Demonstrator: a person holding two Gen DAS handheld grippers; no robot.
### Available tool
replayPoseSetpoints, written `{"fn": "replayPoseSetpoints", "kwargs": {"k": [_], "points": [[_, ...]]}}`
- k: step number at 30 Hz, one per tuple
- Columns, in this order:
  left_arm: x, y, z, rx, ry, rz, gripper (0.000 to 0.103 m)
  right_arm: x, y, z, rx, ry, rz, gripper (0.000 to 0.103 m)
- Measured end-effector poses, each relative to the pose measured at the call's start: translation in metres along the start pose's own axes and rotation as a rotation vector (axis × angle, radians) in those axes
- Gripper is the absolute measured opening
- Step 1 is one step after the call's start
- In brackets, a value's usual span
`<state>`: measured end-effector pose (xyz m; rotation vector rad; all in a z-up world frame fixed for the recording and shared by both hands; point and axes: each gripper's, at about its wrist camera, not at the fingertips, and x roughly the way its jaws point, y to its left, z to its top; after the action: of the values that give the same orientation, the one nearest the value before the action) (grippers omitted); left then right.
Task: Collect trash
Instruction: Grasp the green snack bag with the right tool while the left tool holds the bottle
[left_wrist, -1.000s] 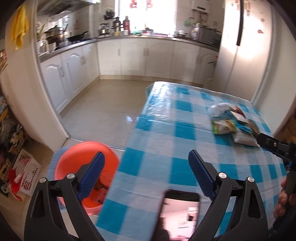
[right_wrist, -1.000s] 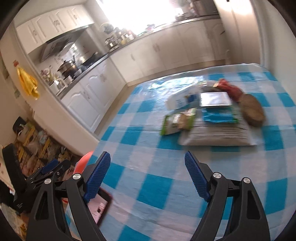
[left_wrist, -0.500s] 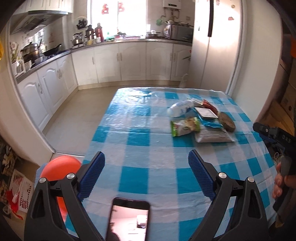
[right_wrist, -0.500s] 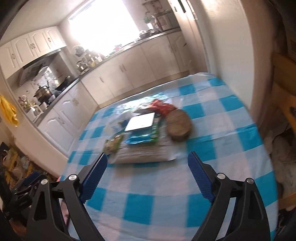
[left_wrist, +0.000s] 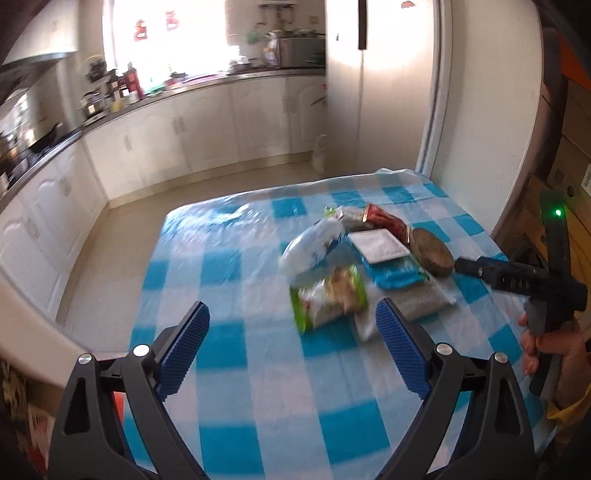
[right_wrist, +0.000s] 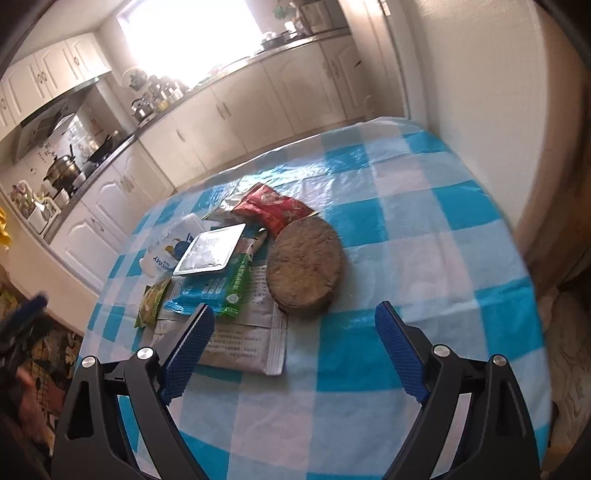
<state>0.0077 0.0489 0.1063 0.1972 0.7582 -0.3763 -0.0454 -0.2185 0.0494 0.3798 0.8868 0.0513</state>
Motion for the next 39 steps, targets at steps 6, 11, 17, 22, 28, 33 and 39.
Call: {"fn": "replayPoseSetpoints", "kwargs": {"k": [6,11,17,22,28,33,39], "points": [[0.055,-0.004,0.032,0.13,0.007,-0.072,0.092,0.01,-0.003,0.013,-0.012,0.01,0.024,0.088],[0.101,-0.005,0.043,0.182,0.039,-0.106,0.088,0.023,-0.007,0.045,-0.012,0.007,0.065,0.088],[0.133,0.001,0.047,0.156,0.074,-0.175,0.074,0.055,0.009,0.082,-0.087,0.031,0.118,0.08],[0.151,0.001,0.049,0.165,0.1,-0.191,0.063,0.092,0.023,0.109,-0.156,0.089,0.133,0.066],[0.167,0.001,0.046,0.153,0.133,-0.222,0.054,0.128,0.031,0.128,-0.191,0.171,0.162,0.066],[0.178,0.002,0.041,0.125,0.148,-0.227,0.044,0.145,0.041,0.124,-0.245,0.206,0.135,0.051],[0.178,0.008,0.039,0.077,0.14,-0.235,0.044,0.143,0.043,0.118,-0.269,0.212,0.172,0.045]]}}
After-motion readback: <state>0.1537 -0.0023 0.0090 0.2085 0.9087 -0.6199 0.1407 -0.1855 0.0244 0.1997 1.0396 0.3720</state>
